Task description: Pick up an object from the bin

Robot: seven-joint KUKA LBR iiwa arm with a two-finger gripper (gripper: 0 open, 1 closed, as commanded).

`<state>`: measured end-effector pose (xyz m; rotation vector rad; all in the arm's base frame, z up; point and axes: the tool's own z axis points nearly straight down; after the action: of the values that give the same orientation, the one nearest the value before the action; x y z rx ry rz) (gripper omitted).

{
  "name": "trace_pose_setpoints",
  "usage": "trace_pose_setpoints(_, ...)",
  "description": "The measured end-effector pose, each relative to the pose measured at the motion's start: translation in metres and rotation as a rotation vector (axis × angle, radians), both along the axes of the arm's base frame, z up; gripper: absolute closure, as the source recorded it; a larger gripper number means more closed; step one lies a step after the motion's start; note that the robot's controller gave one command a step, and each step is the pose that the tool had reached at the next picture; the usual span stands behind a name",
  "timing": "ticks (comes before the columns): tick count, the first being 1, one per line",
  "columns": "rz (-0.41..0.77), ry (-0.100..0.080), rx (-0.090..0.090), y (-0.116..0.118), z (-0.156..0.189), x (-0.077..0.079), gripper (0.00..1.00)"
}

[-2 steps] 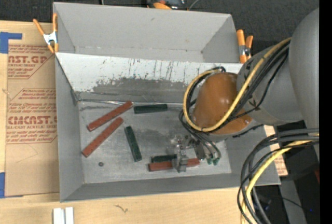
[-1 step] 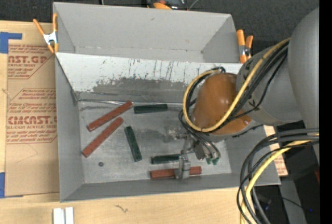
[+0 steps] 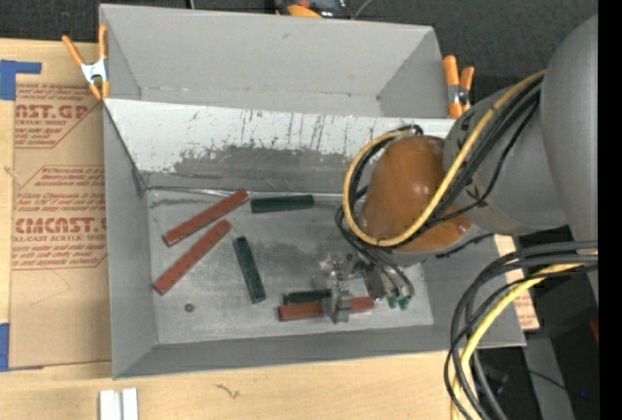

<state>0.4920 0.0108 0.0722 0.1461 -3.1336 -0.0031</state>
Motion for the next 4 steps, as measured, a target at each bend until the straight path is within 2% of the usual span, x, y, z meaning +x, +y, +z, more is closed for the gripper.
trace_pose_setpoints(1,0.0,-0.007,0.0,0.0,-0.002,0.001,0.0)
trace_pose_setpoints(2,0.242,-0.009,-0.002,-0.022,0.024,0.048,0.0)
trace_pose_setpoints(3,0.262,0.0,0.001,-0.007,0.009,0.001,0.0)
trace_pose_setpoints(4,-0.2,-0.001,-0.002,-0.022,-0.001,0.007,0.0)
